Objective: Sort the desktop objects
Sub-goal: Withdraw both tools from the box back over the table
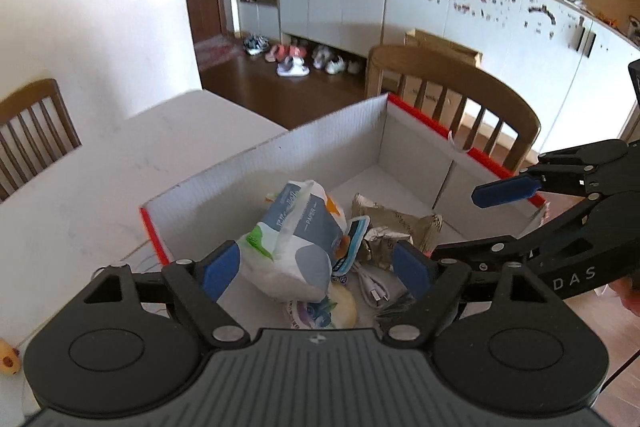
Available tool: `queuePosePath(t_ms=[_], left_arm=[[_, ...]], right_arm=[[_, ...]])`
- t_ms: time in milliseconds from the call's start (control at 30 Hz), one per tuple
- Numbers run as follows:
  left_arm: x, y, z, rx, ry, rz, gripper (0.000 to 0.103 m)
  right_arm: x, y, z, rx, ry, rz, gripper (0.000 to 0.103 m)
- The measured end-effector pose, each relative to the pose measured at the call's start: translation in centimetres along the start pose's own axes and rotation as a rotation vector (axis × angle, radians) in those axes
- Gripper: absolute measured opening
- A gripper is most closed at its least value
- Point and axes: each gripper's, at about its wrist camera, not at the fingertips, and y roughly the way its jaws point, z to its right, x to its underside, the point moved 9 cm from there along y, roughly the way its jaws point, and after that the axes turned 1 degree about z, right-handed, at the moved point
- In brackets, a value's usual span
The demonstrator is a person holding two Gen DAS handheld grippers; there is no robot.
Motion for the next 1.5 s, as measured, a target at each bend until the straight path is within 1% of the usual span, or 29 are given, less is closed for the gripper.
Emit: queuePosePath(t_ms=[133, 267, 333, 400, 567, 700, 767, 867, 933, 967, 1233, 1500], left_arm=[[0.1, -1.8, -0.3, 0.003, -0.025, 0.029, 0.084], [0.6, -3.6, -1.1, -0.001, -0.063, 0.046, 0.084], [0.9, -4.4, -1.5, -0.003, -0.077, 0.054, 0.084], [1.3, -5.1, -1.9, -0.016, -0.079, 0.063, 0.084], [2.5, -7.1, -3.2, -0.035, -0.096, 0.078, 0.084], [3.7, -8.6, -4.9, -0.047, -0.125, 0.09, 0.084], [4.2, -9.6, -5.8, -0.044, -0.147, 0.101, 0.087], [5.0, -11.0, -7.5, -0.066, -0.165, 0.126, 0.091], [5.6, -11.9, -8.7, -0.08, -0.18, 0.134, 0.097], [5.9, -12.3, -9.3, -0.085, -0.188, 0.137, 0.098], [9.1, -14.7, -14.6, -0.149, -0.217, 0.138, 0.101], [12.1, -16.1, -19.6, -0.177, -0.253, 0.142, 0.102]], right_arm=[[-0.1, -1.1, -0.8, -0.004, 0.003, 0.024, 0.082], [-0.3, -2.0, -1.9, 0.009, -0.022, 0.051, 0.088], [-0.4, -2.4, -2.5, 0.006, -0.031, 0.058, 0.088], [-0.4, -2.8, -3.3, -0.014, -0.03, 0.063, 0.095], [-0.4, -3.7, -5.4, -0.048, -0.03, 0.079, 0.098], [-0.2, -4.1, -7.7, -0.064, -0.053, 0.086, 0.1], [0.1, -4.1, -8.9, -0.077, -0.071, 0.089, 0.101], [0.7, -3.9, -11.0, -0.097, -0.091, 0.076, 0.101], [1.0, -3.9, -12.6, -0.114, -0.106, 0.074, 0.101], [1.1, -3.9, -13.6, -0.122, -0.116, 0.074, 0.101], [2.0, -2.5, -19.6, -0.144, -0.125, 0.044, 0.101], [2.5, 0.0, -24.5, -0.139, -0.108, 0.012, 0.101]])
